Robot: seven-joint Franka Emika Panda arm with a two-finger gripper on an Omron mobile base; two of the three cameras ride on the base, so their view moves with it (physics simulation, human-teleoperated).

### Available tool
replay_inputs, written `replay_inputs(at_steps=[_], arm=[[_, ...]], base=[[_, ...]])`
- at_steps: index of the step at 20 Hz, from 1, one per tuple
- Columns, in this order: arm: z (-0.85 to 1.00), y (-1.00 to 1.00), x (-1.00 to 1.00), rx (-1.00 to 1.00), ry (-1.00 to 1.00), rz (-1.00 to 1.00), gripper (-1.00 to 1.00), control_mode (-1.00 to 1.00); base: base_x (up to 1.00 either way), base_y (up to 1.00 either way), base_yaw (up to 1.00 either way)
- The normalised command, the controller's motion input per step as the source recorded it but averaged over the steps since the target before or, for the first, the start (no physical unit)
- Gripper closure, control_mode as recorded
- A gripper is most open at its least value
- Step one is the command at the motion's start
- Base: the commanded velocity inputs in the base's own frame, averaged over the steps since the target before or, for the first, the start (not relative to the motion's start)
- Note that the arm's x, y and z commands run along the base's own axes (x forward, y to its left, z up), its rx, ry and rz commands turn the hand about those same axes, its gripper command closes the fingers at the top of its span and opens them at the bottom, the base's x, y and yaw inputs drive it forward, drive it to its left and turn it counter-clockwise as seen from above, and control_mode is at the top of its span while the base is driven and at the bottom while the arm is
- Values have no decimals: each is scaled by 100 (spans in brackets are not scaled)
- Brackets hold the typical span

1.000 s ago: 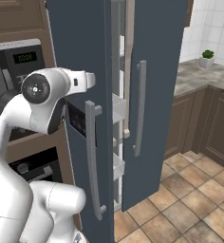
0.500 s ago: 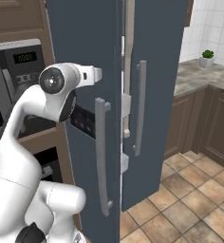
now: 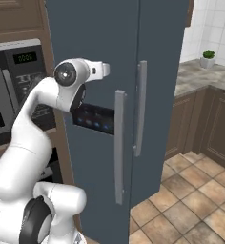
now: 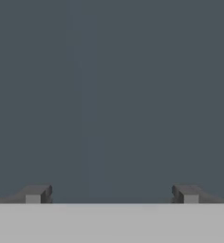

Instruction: Take the lemon and orange from the second highest rack and move them to the highest rack where the bell pepper and steak are located, to maximize freezer space. Close the freezer door after rearranging.

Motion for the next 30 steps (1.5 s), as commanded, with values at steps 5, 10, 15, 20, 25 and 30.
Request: replay_inputs(at_steps=[5,10,15,20,25,30], arm=[[-10,-2,70,0,0,0,-100,-100],[-10,0,59,0,0,2,-100,-100],[-22,10,35,0,0,9,-100,-100],[-25,26,40,0,0,8,-100,-100],[-18,24,50,0,0,9,-100,-100],[-19,25,36,0,0,11,-100,-100]], base=[[0,0,0],[0,0,0],[0,0,0],[0,0,0],[0,0,0],[0,0,0]])
